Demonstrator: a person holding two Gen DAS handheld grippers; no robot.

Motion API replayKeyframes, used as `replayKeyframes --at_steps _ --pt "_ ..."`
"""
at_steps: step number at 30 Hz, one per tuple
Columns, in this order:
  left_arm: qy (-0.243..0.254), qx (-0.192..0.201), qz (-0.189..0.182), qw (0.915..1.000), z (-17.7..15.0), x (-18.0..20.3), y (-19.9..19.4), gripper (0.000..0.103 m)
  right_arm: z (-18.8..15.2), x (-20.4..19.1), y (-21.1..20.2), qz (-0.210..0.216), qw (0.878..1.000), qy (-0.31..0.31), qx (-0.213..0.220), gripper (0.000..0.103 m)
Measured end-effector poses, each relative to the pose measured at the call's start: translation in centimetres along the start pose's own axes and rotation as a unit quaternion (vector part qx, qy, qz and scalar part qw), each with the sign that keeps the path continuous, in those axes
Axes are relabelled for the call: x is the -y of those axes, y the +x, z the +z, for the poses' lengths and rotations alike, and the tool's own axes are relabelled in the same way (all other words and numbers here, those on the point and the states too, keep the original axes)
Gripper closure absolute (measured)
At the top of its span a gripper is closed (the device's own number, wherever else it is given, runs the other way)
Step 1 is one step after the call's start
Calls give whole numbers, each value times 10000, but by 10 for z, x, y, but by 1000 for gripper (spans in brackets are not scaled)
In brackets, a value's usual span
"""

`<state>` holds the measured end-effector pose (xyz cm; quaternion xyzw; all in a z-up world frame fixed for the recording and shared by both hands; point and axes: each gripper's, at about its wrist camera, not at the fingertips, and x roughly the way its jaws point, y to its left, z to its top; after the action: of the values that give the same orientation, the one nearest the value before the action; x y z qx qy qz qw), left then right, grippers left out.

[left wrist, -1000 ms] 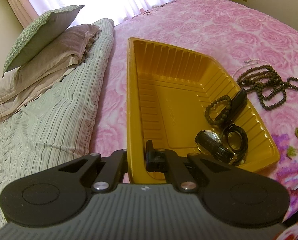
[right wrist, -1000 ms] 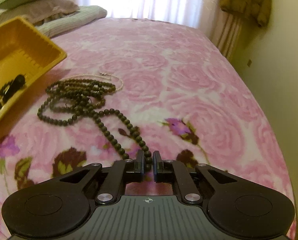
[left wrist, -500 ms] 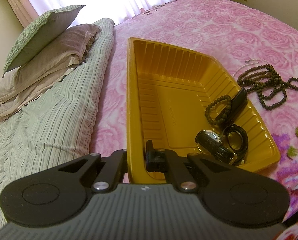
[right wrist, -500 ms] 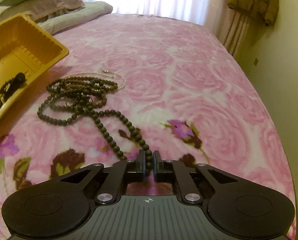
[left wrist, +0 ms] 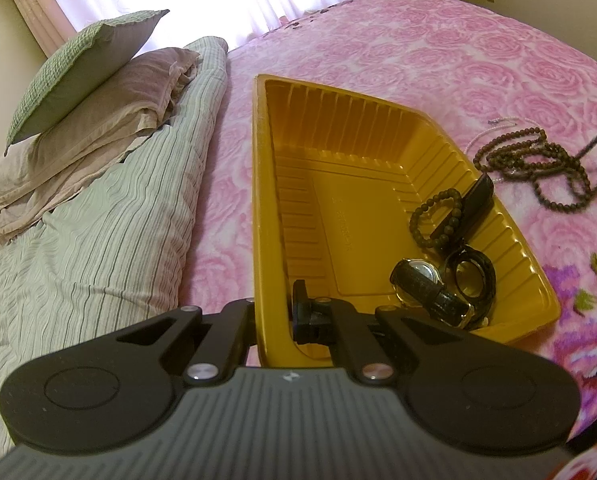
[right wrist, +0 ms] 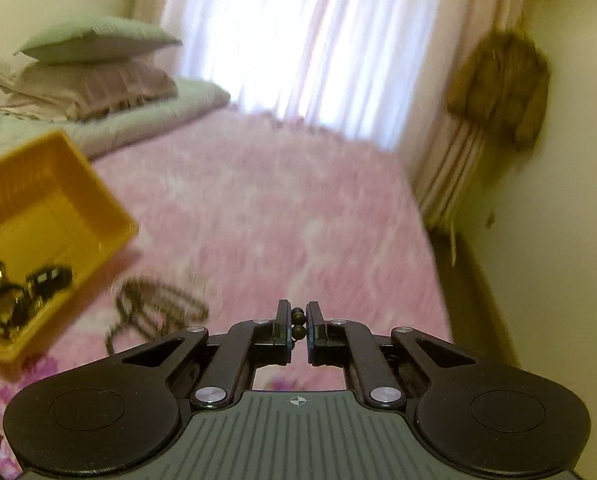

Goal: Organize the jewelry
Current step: 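Lift the bead necklace high with the right tool, raising it off the bed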

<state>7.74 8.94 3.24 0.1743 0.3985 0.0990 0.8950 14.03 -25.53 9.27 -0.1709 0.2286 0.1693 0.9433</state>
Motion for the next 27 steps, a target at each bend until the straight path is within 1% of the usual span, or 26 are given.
replayKeyframes --at_steps 4,9,11,14,17,27 --pt "20 11 -7 10000 1 0 -1 100 32 4 -19 -127 9980 -531 331 96" --pt "32 15 -20 10000 1 -1 0 100 63 13 -32 -391 9910 -1139 576 96" --pt "34 16 -19 10000 1 -1 0 100 75 17 -40 -577 9867 -1335 730 96" --pt "60 25 -22 10000 1 0 0 100 95 23 -49 -691 9822 -1483 925 96" --pt "88 31 -25 10000 1 0 0 100 113 22 -58 -691 9778 -1652 1092 96" --pt "95 30 -28 9999 2 0 -1 100 165 0 -74 -619 9585 -2339 1509 96"
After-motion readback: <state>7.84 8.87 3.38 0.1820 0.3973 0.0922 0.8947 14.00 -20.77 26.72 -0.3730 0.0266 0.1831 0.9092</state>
